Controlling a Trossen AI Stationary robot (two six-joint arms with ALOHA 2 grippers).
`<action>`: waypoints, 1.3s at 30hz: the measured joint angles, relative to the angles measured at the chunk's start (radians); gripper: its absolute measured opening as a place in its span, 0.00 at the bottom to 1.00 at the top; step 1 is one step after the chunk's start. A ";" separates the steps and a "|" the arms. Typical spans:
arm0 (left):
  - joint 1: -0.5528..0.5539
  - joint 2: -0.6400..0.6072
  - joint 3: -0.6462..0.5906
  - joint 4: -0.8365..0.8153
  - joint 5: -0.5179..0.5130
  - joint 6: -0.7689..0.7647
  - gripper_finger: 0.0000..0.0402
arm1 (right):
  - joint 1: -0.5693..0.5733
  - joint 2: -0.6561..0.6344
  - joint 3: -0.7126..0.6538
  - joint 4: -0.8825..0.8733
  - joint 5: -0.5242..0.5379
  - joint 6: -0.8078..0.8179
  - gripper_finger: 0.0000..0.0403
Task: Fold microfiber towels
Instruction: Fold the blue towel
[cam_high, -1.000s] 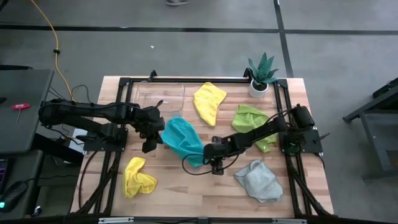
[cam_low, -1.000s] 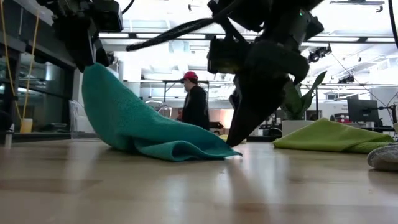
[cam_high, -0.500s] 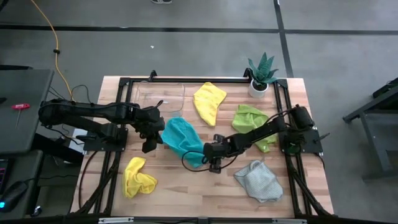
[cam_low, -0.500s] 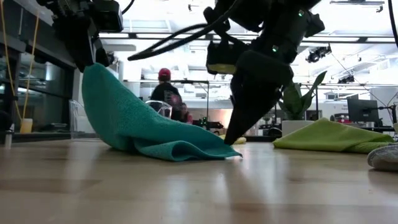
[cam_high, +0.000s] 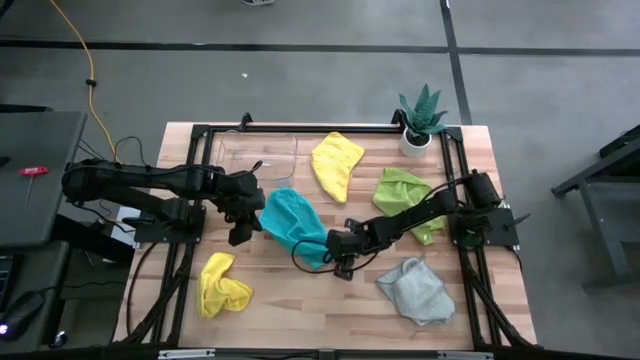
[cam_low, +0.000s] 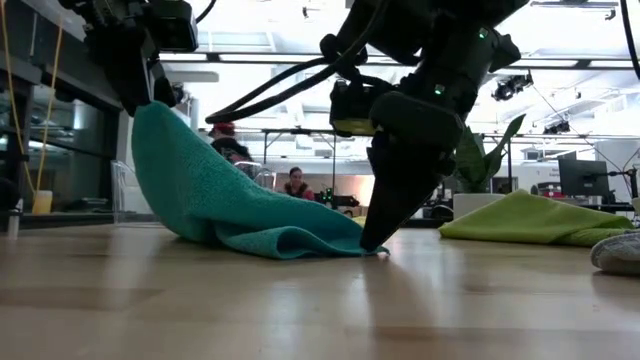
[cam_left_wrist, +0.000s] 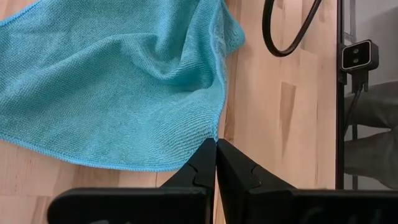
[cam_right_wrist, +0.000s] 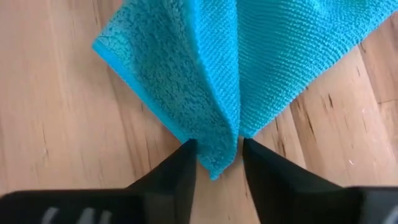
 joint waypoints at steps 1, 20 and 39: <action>0.000 0.000 0.000 0.000 0.000 -0.001 0.00 | 0.000 0.000 0.000 0.000 -0.001 0.000 0.22; 0.050 -0.001 0.376 -0.181 -0.025 0.018 0.00 | -0.064 -0.469 0.001 -0.203 -0.035 -0.087 0.00; 0.020 -0.007 0.568 -0.344 -0.499 0.111 0.00 | -0.202 -0.645 0.191 -0.331 0.147 -0.255 0.00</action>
